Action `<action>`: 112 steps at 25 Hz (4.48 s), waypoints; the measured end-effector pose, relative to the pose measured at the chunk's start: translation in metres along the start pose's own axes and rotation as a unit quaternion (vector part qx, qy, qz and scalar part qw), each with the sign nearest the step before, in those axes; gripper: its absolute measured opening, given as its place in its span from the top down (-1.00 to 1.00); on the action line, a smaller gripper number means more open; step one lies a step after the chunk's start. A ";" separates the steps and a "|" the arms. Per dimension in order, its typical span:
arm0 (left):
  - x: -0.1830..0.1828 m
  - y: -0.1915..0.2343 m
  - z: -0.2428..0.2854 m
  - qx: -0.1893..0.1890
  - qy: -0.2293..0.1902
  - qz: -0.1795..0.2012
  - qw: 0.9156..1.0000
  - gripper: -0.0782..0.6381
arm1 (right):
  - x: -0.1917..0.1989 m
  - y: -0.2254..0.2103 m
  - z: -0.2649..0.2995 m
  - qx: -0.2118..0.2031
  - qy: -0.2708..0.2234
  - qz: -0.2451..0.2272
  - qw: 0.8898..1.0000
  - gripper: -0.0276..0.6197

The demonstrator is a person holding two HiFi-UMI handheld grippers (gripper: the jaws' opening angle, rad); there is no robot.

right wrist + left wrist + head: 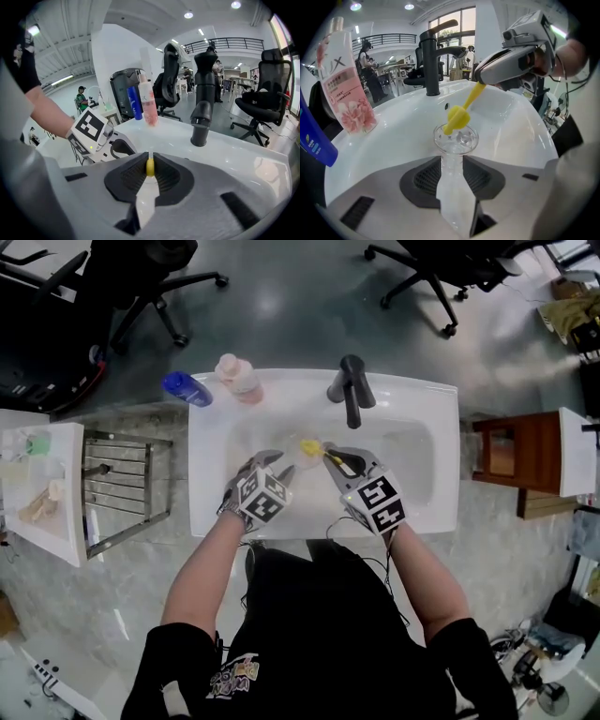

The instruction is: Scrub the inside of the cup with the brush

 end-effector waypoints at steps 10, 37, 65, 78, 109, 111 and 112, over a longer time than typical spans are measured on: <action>0.003 0.003 -0.003 0.001 -0.037 -0.015 0.999 0.73 | 0.030 0.019 0.020 -0.025 0.076 -0.054 0.995 0.80; 0.000 -0.011 0.011 0.078 -0.006 0.028 0.997 0.24 | 0.039 0.020 0.027 -0.025 0.097 -0.038 0.994 0.80; 0.006 -0.010 0.020 0.064 0.004 0.040 0.997 0.65 | 0.012 0.019 0.041 -0.010 0.068 -0.056 0.996 0.80; 0.006 -0.009 0.019 0.059 0.002 0.043 0.997 0.66 | 0.007 -0.010 0.041 0.058 0.091 -0.094 0.990 0.79; 0.006 -0.006 0.016 0.064 -0.007 0.029 0.997 0.65 | 0.033 0.026 0.026 -0.031 0.175 -0.136 0.975 0.80; 0.007 -0.007 0.016 0.065 -0.007 0.029 0.997 0.65 | 0.034 0.029 0.030 -0.033 0.171 -0.120 0.977 0.80; 0.007 -0.007 0.017 0.065 -0.007 0.029 0.997 0.65 | 0.034 0.029 0.033 -0.032 0.168 -0.110 0.979 0.80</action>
Point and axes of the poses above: the fingertips, and each gripper's own axes: z forward along the fingers, y to its left, x out of its underside, the point moved 2 cm from there along -z, backward along the fingers, and after that the axes turned 13 degrees about x, right-handed, at the moved point
